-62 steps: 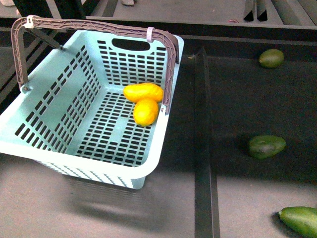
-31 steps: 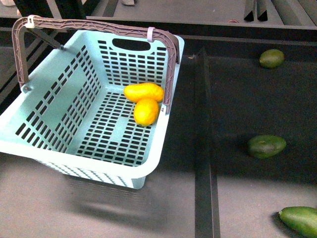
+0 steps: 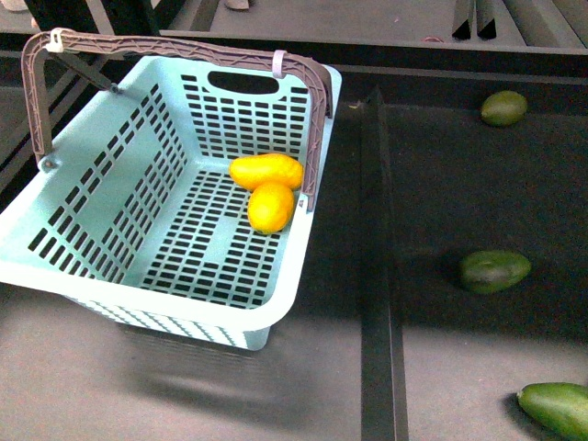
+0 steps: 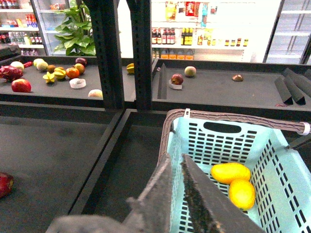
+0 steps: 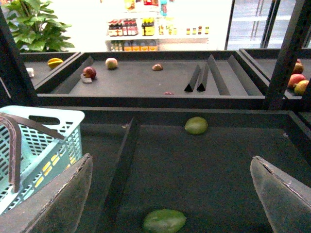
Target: Pick lemon and mango into basket
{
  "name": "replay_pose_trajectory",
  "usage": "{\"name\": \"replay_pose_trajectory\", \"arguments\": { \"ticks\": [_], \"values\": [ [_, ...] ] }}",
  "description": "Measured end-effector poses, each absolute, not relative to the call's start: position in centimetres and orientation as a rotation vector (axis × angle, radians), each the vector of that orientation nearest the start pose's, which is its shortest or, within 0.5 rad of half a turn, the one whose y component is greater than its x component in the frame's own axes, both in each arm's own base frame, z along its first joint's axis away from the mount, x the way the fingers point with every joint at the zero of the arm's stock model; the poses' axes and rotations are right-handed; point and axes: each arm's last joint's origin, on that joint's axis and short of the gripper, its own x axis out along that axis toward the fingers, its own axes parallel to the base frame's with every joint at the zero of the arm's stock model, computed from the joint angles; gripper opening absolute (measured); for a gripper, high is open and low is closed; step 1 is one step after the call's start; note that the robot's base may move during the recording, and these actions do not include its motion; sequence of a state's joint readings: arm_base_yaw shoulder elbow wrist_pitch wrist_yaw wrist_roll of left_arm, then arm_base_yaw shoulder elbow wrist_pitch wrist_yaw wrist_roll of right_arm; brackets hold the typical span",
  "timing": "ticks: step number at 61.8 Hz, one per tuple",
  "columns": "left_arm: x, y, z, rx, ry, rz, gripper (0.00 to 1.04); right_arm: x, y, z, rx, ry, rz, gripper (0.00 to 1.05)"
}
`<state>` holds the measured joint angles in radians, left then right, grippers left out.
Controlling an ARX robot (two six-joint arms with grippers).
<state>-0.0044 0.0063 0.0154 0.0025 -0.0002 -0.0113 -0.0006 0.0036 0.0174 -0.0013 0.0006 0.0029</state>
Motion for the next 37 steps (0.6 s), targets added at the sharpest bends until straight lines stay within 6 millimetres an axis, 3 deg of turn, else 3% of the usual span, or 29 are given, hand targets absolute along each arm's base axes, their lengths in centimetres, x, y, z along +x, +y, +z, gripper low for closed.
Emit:
{"name": "replay_pose_trajectory", "arguments": {
  "ticks": [24,37],
  "values": [
    [9.71,-0.04,16.85,-0.011,-0.012,-0.004,0.98,9.68,-0.01,16.9,0.003,-0.012,-0.001,0.96],
    [9.71,-0.04,16.85,-0.01,-0.012,-0.004,0.98,9.68,-0.01,16.9,0.003,-0.012,-0.001,0.96]
  ]
}}
